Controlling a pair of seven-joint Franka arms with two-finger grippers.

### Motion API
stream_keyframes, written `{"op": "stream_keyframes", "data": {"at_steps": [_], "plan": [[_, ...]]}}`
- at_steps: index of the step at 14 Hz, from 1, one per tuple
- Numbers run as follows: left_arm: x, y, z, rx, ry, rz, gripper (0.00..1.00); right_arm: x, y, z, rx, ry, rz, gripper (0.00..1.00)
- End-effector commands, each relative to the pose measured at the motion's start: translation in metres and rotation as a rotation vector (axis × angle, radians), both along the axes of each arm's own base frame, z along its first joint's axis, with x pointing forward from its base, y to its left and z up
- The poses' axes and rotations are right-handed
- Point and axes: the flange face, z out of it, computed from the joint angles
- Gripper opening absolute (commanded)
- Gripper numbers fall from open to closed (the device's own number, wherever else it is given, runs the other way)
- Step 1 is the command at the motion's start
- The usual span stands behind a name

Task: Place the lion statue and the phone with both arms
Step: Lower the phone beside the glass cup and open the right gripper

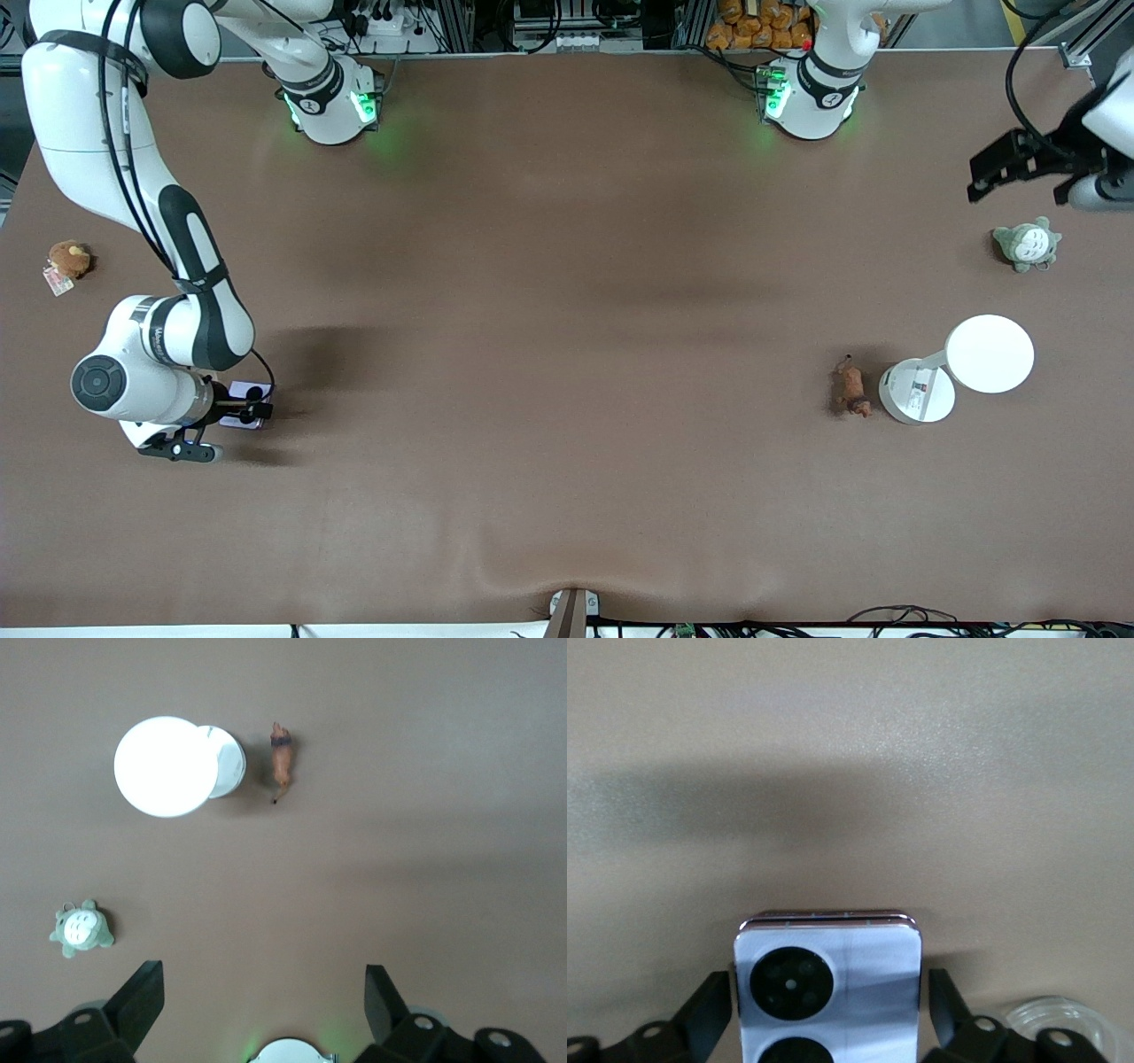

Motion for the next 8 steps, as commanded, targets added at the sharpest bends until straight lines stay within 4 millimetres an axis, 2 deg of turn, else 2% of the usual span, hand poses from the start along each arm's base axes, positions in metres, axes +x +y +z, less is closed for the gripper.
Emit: {"op": "stream_keyframes", "data": {"at_steps": [1, 4, 6, 8], "plan": [[-0.010, -0.007, -0.004, -0.011, 0.014, 0.006, 1.00, 0.007, 0.002, 0.008, 0.003, -0.012, 0.008, 1.00], [-0.016, -0.015, -0.001, -0.007, 0.024, -0.005, 1.00, 0.021, 0.008, 0.046, 0.006, -0.075, 0.015, 1.00], [-0.020, -0.014, 0.002, -0.006, 0.027, -0.003, 1.00, 0.028, 0.014, 0.096, 0.006, -0.133, 0.021, 1.00], [-0.021, -0.016, 0.002, -0.009, 0.028, -0.008, 1.00, 0.026, 0.034, 0.158, 0.019, -0.170, 0.045, 1.00]]}}
